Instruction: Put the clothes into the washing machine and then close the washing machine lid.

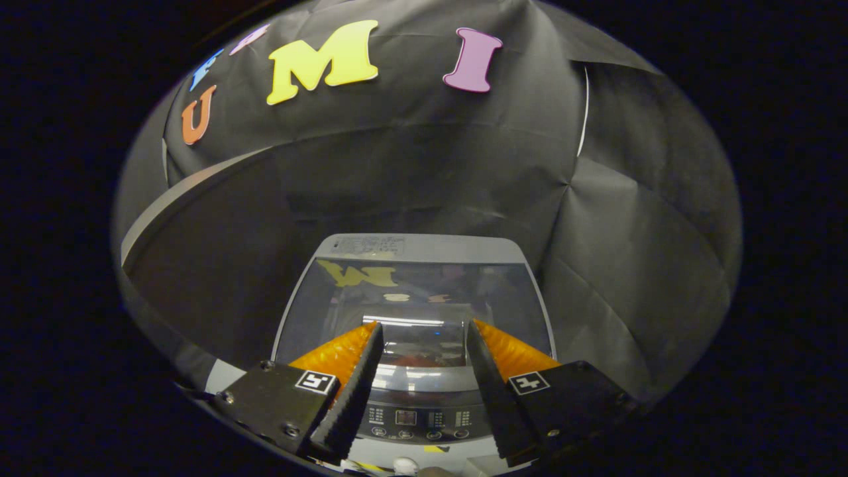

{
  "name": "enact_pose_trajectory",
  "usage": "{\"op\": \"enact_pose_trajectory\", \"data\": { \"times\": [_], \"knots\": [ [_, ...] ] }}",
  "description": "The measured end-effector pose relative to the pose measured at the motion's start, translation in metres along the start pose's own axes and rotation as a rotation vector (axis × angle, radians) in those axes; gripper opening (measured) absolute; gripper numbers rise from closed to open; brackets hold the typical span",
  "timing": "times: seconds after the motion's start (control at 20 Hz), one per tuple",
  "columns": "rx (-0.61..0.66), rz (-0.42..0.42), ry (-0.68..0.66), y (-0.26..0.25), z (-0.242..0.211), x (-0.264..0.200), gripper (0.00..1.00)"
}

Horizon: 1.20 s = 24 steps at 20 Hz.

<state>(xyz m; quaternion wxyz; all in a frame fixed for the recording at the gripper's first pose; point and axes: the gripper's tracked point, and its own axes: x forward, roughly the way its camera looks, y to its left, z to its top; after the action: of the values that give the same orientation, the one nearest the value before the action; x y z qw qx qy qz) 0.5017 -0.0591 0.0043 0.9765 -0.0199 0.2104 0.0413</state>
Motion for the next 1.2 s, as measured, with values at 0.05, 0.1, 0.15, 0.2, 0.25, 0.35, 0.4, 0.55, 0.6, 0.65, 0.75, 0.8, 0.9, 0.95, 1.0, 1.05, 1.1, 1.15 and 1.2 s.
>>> {"op": "enact_pose_trajectory", "data": {
  "times": [0.05, 0.1, 0.15, 0.2, 0.25, 0.35, 0.4, 0.55, 0.6, 0.65, 0.75, 0.8, 0.9, 0.95, 1.0, 1.05, 1.1, 1.15, 1.2],
  "knots": [
    [-0.002, -0.001, -0.002, 0.001, -0.003, -0.002, 0.80],
    [-0.006, -0.001, -0.002, 0.002, -0.007, -0.006, 0.81],
    [-0.010, -0.004, 0.000, 0.003, -0.012, -0.009, 0.81],
    [-0.015, -0.004, 0.000, 0.005, -0.016, -0.014, 0.80],
    [-0.017, -0.007, 0.001, 0.007, -0.022, -0.020, 0.81],
    [-0.015, -0.015, 0.003, 0.009, -0.035, -0.034, 0.80],
    [-0.011, -0.025, 0.006, 0.010, -0.042, -0.041, 0.80],
    [0.004, -0.058, 0.016, 0.015, -0.066, -0.066, 0.80],
    [0.013, -0.070, 0.014, 0.017, -0.073, -0.077, 0.81],
    [0.021, -0.088, 0.014, 0.020, -0.081, -0.086, 0.80],
    [0.046, -0.109, 0.012, 0.029, -0.099, -0.109, 0.80],
    [0.057, -0.116, 0.013, 0.035, -0.110, -0.122, 0.80],
    [0.079, -0.126, 0.001, 0.051, -0.132, -0.151, 0.81],
    [0.092, -0.129, -0.010, 0.061, -0.142, -0.167, 0.81],
    [0.103, -0.132, -0.023, 0.070, -0.151, -0.185, 0.81],
    [0.110, -0.137, -0.031, 0.079, -0.161, -0.202, 0.80],
    [0.115, -0.141, -0.046, 0.086, -0.169, -0.219, 0.80],
    [0.117, -0.143, -0.057, 0.094, -0.176, -0.237, 0.80],
    [0.119, -0.144, -0.066, 0.100, -0.184, -0.253, 0.80]
  ]
}}
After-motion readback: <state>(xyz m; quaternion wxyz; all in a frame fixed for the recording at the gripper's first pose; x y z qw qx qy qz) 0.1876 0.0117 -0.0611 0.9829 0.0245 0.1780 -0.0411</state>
